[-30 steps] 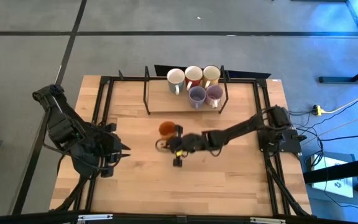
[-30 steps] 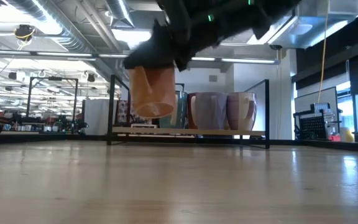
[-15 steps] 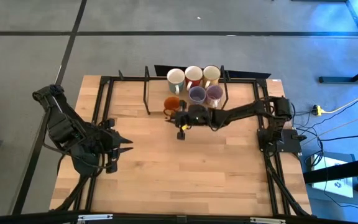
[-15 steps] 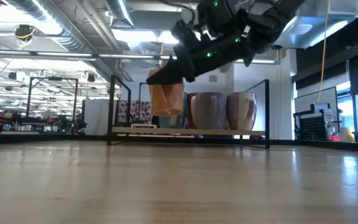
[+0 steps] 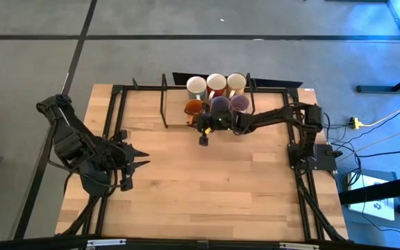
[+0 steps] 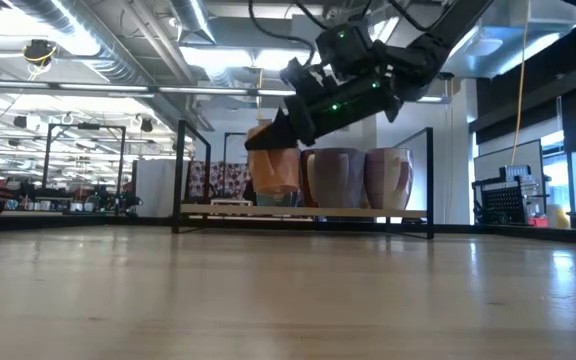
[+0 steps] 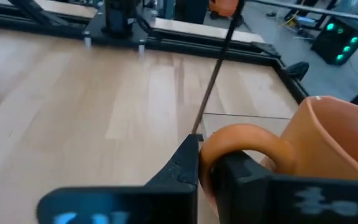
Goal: Place coffee mugs
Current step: Put the orange mug on the shelf
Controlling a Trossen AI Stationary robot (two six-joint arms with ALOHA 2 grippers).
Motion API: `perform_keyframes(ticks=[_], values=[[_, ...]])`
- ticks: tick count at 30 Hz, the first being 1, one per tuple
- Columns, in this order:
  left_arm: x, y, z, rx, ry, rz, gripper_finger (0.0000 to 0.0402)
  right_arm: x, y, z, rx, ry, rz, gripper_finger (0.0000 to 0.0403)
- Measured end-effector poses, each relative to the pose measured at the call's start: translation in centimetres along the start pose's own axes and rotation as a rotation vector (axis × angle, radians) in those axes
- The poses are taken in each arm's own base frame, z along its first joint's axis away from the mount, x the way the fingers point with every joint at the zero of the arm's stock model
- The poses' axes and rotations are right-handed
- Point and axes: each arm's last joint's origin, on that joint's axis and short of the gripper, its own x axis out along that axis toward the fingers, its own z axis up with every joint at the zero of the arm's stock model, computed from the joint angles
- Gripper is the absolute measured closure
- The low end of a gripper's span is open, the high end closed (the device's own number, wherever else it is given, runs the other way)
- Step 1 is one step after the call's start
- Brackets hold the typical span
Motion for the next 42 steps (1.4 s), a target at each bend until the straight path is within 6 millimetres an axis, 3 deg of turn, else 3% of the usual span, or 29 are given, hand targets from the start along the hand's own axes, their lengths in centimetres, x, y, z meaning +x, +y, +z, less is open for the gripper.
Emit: perform_keyframes(ticks=[31,35,42], values=[[0.0,-0.2,0.2,-0.020,-0.011,-0.012,0.0312,0.7,0.2,-1.5,0.047,0.092,-0.032,0.0388],[0.0,-0.2,0.2,-0.019,-0.009,-0.015,0.0312,0.7,0.3,-1.8,0.070,0.113,-0.025,0.0360],[0.0,-0.2,0.1,-0.018,-0.008,-0.014,0.0312,0.1,0.2,-1.8,0.085,0.184,-0.059,0.0265]])
